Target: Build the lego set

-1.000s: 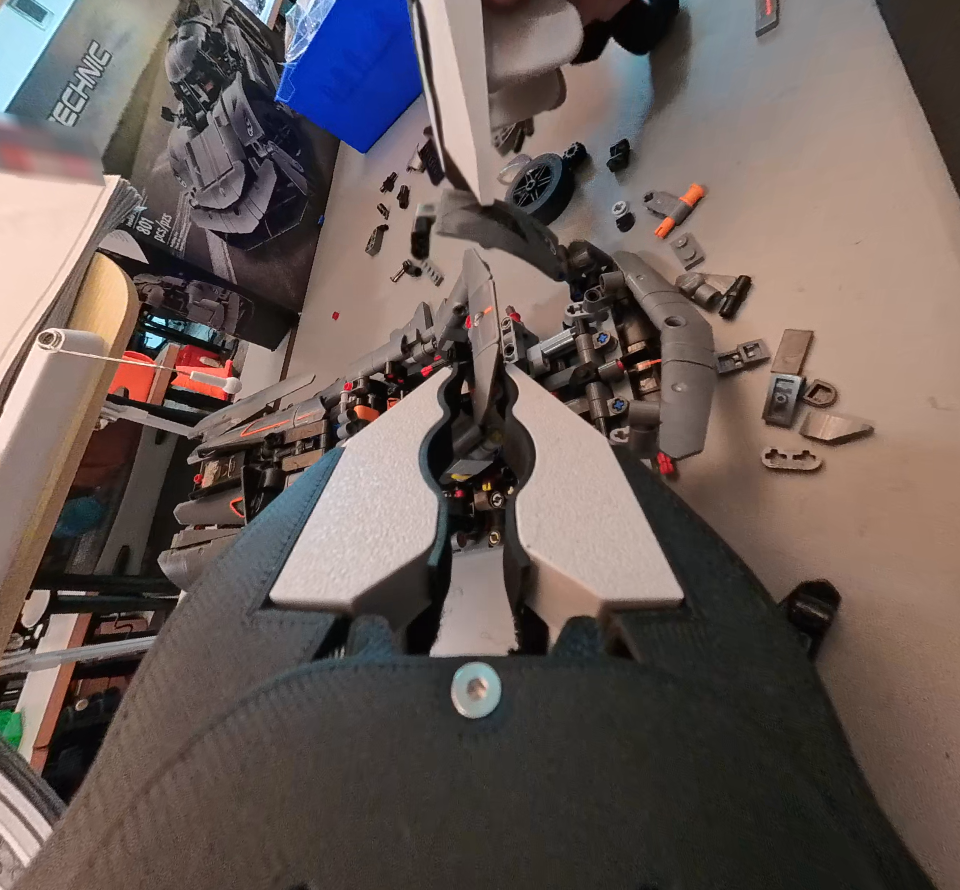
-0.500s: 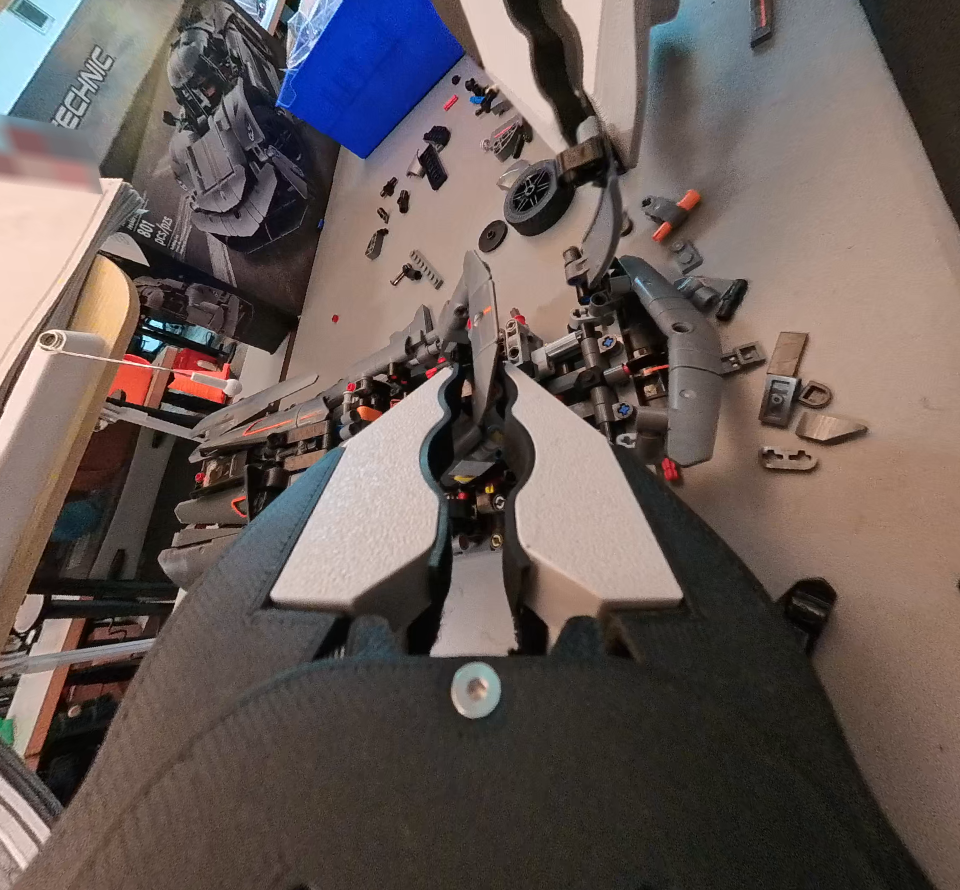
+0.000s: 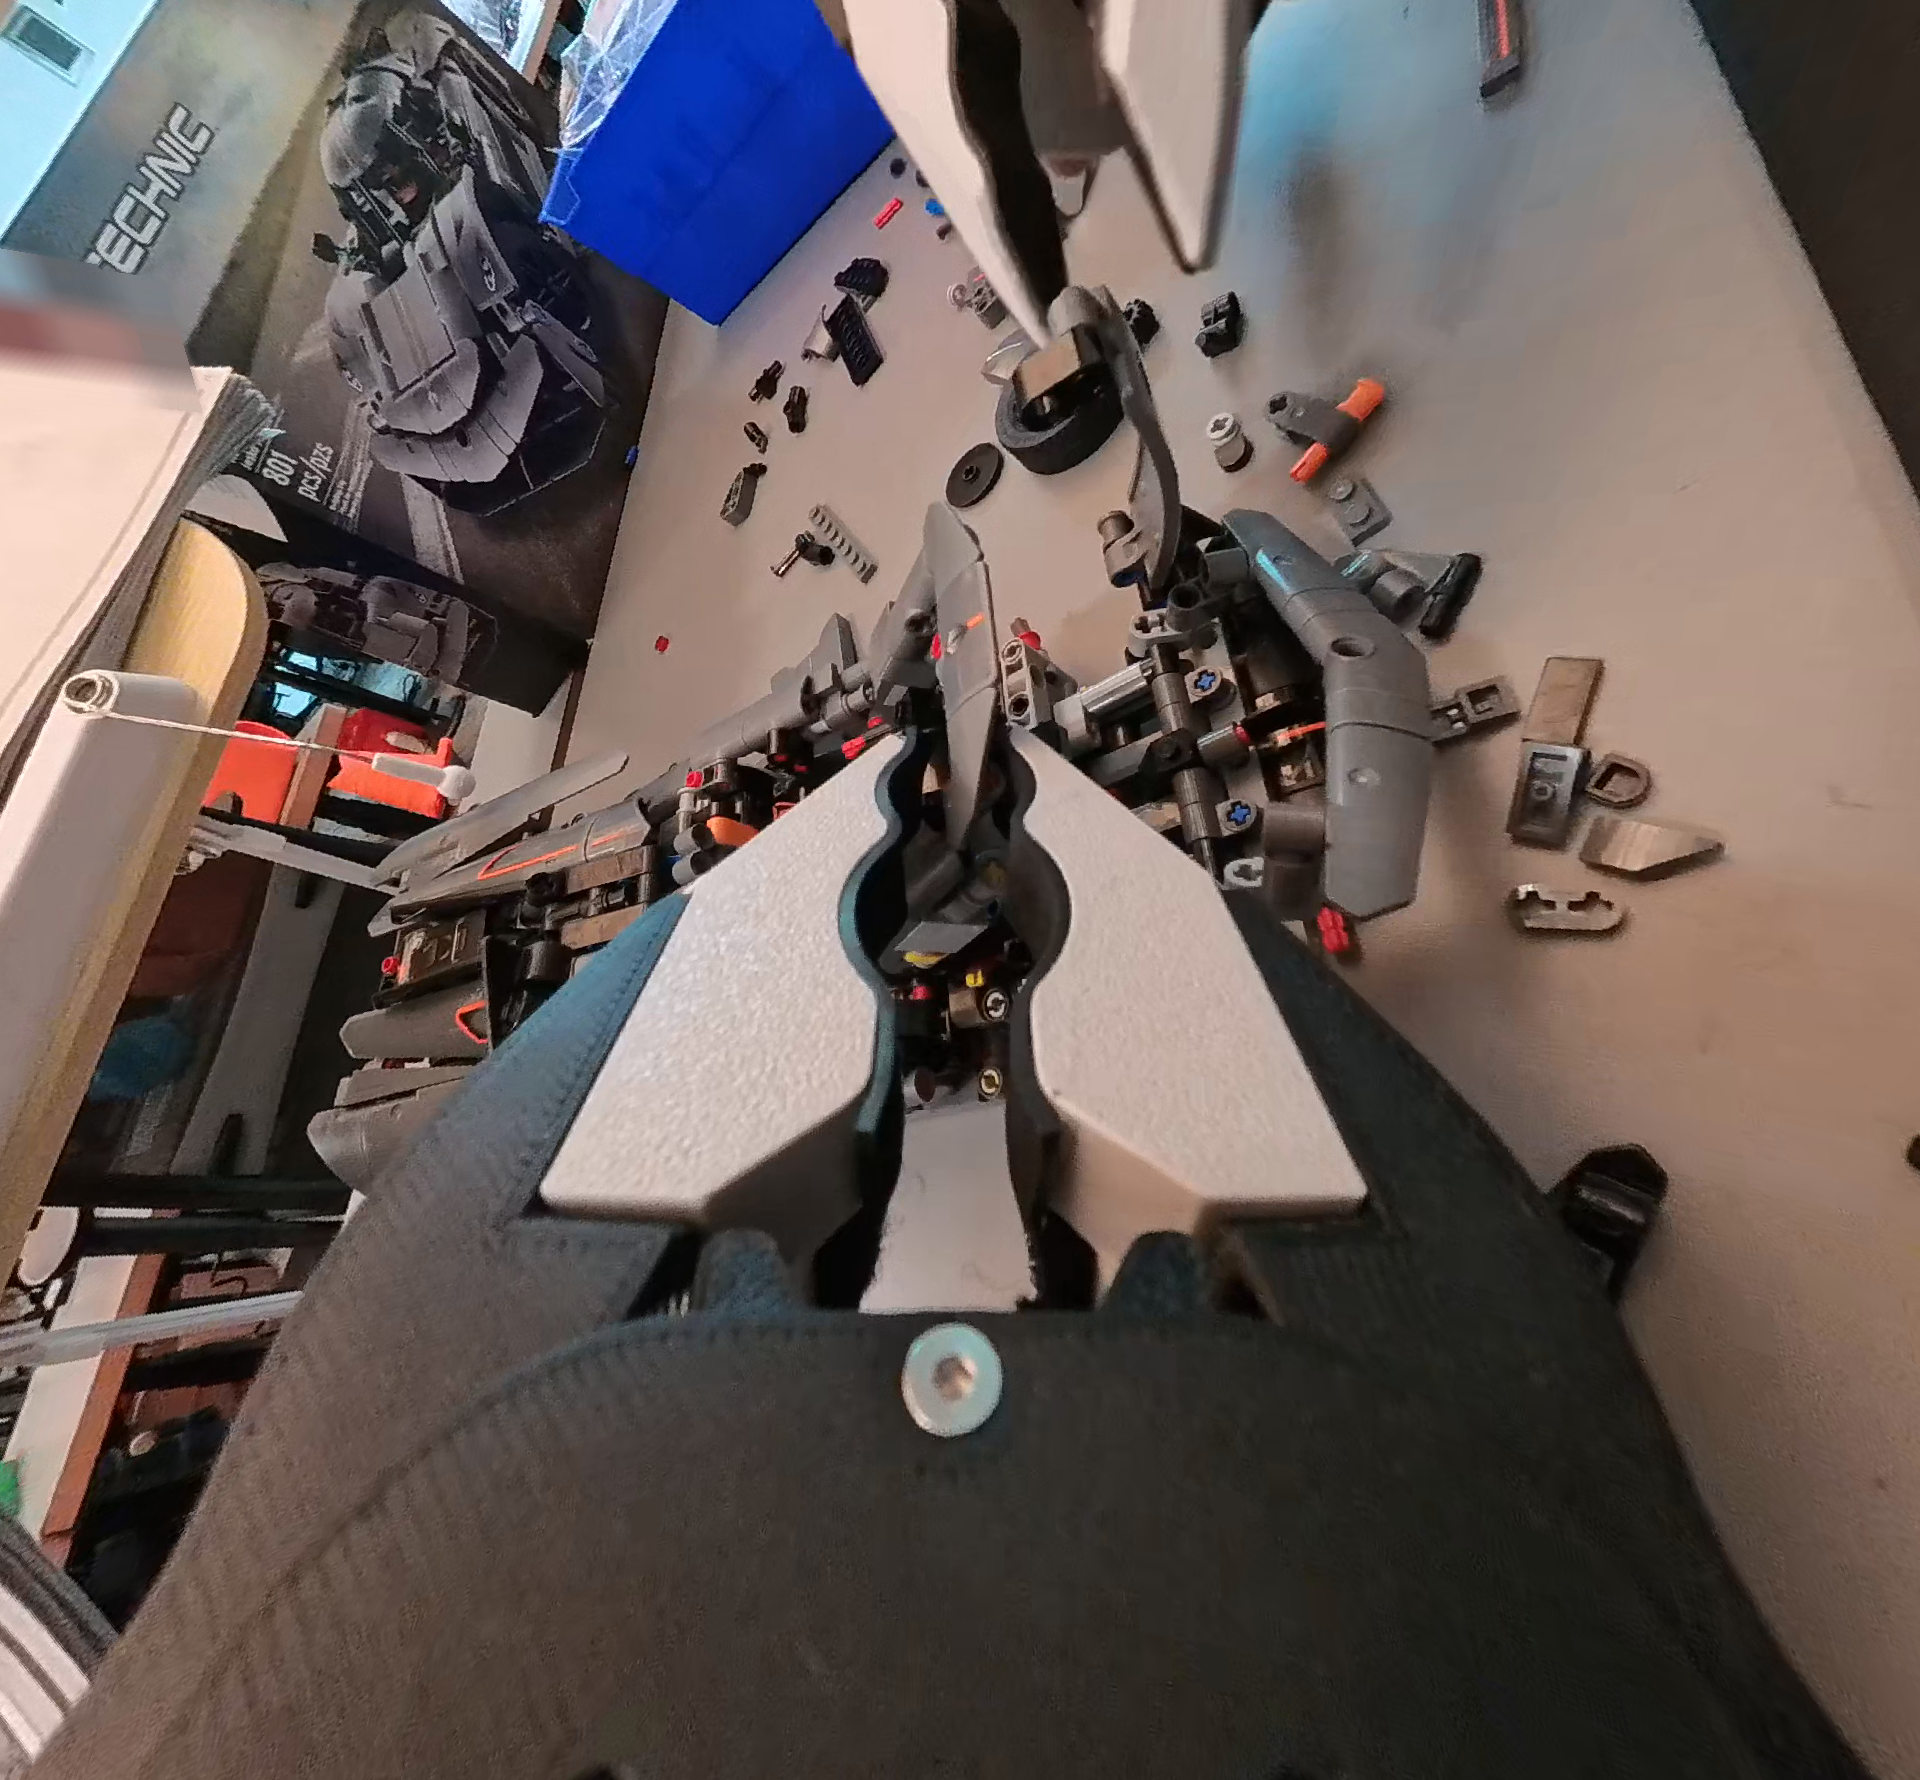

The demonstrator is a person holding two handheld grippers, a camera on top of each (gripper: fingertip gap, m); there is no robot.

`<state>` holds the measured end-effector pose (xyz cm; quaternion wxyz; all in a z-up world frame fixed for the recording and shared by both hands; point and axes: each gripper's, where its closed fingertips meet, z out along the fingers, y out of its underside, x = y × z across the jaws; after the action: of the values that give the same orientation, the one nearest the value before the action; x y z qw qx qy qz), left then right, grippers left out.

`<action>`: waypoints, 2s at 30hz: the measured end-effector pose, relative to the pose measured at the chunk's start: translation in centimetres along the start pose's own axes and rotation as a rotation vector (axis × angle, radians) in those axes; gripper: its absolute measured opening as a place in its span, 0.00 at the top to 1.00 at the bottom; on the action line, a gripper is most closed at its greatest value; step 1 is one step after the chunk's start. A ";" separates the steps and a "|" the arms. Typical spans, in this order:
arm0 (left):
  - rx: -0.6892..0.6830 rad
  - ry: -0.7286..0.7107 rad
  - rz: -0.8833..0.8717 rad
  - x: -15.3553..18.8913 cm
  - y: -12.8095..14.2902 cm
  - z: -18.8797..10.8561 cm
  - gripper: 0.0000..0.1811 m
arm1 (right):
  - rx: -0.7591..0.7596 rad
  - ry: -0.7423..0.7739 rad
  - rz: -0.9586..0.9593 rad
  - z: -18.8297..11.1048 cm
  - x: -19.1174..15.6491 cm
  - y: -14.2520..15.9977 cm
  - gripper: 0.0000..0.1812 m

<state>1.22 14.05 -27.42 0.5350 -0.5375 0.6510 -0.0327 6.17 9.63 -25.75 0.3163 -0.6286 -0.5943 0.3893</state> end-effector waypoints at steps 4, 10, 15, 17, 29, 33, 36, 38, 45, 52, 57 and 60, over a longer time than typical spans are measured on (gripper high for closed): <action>-0.002 -0.001 0.005 0.0 0.0 0.0 0.95 | -0.095 -0.045 -0.092 1.3 -1.5 1.3 0.93; -0.002 0.001 0.004 0.0 0.0 0.0 0.95 | -0.204 -0.044 -0.114 1.6 -1.9 2.6 0.94; -0.002 0.002 0.004 0.0 0.1 0.0 0.95 | -0.176 0.037 -0.060 -0.9 -0.7 2.3 0.89; 0.000 0.003 0.003 0.0 0.1 0.0 0.95 | -0.194 0.053 -0.016 -1.7 -0.4 3.1 0.86; -0.004 0.009 0.001 0.1 0.1 0.0 0.94 | -0.473 0.089 -0.086 0.7 0.7 8.2 0.88; -0.010 0.017 0.007 0.1 0.3 -0.1 0.94 | -0.480 0.082 -0.070 0.9 0.8 8.5 0.90; -0.017 0.030 0.006 0.1 0.4 -0.3 0.94 | -0.464 0.085 -0.039 0.7 1.0 8.4 0.90; -0.038 0.046 -0.005 0.1 0.6 -0.4 0.94 | -0.429 0.088 -0.009 0.5 1.3 8.0 0.90; 0.008 0.056 -0.052 -0.3 0.0 -1.0 0.86 | -0.089 0.083 0.121 -1.1 2.7 2.5 0.91; 0.090 -0.003 -0.117 -1.5 -3.2 -1.5 0.81 | 0.374 -0.139 0.265 -2.7 1.0 -5.7 0.91; 0.164 0.006 -0.187 -1.9 -5.8 -2.4 0.81 | 0.555 -0.285 0.288 -3.1 -0.5 -9.0 0.91; 0.229 0.041 -0.260 -1.8 -7.4 -2.9 0.82 | 0.616 -0.349 0.313 -2.8 -1.1 -10.0 0.91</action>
<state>3.76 10.67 -20.40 0.5706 -0.5522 0.5786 -0.1864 3.61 9.68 -15.57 0.3214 -0.5116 -0.3914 0.6941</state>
